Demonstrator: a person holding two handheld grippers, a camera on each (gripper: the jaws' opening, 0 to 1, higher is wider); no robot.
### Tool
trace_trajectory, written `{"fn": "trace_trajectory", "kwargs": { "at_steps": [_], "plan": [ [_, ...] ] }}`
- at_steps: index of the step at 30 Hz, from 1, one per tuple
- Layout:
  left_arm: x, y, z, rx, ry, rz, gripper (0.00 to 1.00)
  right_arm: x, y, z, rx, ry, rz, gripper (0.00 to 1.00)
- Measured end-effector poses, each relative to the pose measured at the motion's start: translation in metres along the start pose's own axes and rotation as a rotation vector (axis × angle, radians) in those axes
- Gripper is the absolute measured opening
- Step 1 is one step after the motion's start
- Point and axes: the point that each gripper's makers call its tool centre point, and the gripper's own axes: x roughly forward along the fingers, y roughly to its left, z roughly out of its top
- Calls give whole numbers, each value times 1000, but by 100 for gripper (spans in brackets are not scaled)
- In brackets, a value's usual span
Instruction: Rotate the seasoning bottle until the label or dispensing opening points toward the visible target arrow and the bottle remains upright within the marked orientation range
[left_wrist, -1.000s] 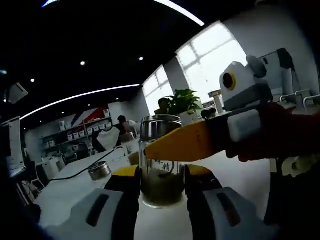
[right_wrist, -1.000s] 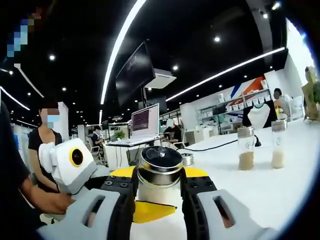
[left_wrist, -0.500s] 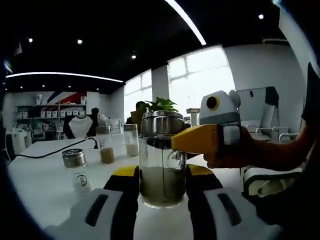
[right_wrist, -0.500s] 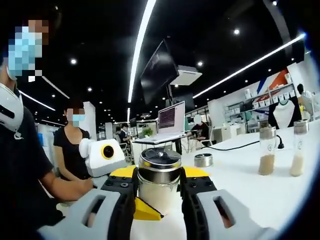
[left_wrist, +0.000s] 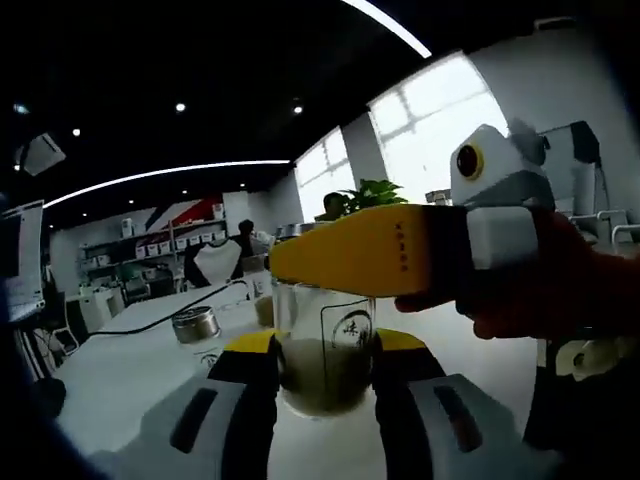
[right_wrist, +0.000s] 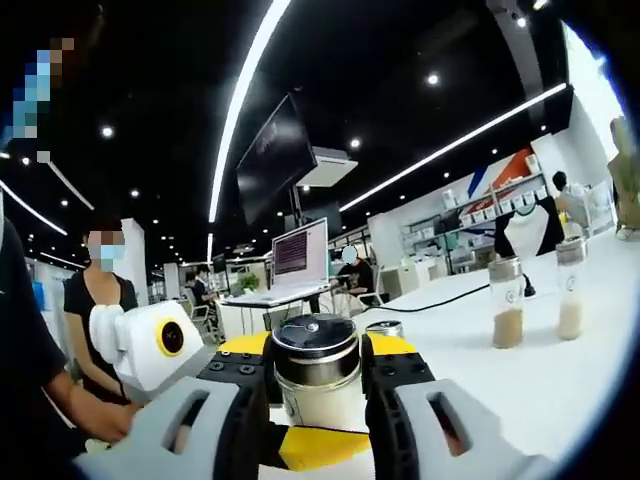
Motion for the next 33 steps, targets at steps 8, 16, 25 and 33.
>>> {"fn": "trace_trajectory", "kwargs": {
  "at_steps": [8,16,25,33],
  "plan": [
    [-1,12,-3,-19,9,69,37,9,-1,-4,-25,28,-66,33],
    [1,14,-8,-18,25,57,37,11,-8,-12,-24,96,-76,31],
    [1,16,-15,-27,44,-1,50,9,-30,-7,0,85,-63,30],
    [-7,26,-22,-139,56,-31,63,11,-60,-7,-18,112,-80,30]
  ]
}}
